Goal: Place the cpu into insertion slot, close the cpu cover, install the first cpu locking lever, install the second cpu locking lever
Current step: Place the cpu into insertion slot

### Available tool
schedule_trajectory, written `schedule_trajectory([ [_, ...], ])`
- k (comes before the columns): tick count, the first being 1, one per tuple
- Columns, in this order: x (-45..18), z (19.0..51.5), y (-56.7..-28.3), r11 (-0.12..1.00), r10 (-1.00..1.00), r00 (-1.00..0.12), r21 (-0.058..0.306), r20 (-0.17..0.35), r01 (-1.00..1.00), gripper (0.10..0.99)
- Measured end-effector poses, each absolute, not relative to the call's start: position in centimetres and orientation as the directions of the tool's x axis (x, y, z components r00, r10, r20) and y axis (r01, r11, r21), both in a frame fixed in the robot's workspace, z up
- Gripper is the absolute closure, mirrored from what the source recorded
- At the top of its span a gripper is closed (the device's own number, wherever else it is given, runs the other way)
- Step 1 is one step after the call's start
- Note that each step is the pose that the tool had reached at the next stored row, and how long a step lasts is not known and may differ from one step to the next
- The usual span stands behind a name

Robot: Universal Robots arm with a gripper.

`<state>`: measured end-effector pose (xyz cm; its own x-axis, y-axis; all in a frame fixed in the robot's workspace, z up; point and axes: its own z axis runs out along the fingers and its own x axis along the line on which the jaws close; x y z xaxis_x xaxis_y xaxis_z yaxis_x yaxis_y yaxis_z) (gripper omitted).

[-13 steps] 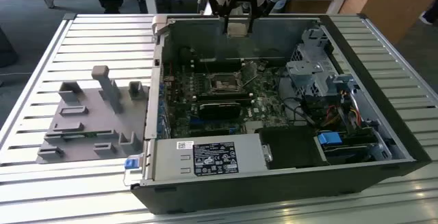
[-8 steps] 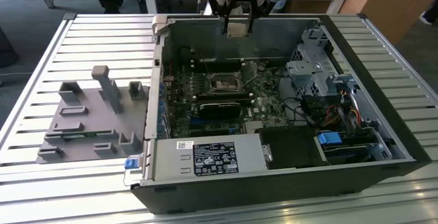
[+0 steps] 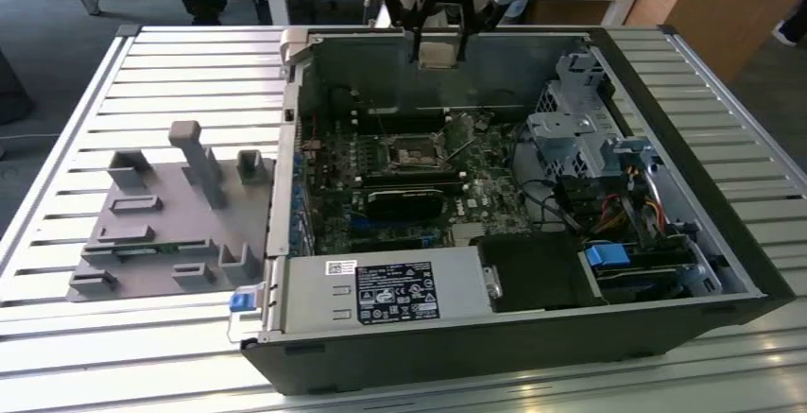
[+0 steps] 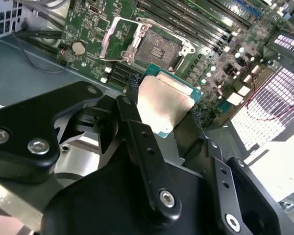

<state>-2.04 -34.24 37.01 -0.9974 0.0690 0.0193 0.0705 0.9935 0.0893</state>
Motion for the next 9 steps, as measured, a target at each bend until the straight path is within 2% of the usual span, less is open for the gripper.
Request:
schedule_trajectory([
  [9,-2.05,36.98,-34.22,0.983,0.161,-0.987,0.089,0.019,0.162,0.549],
])
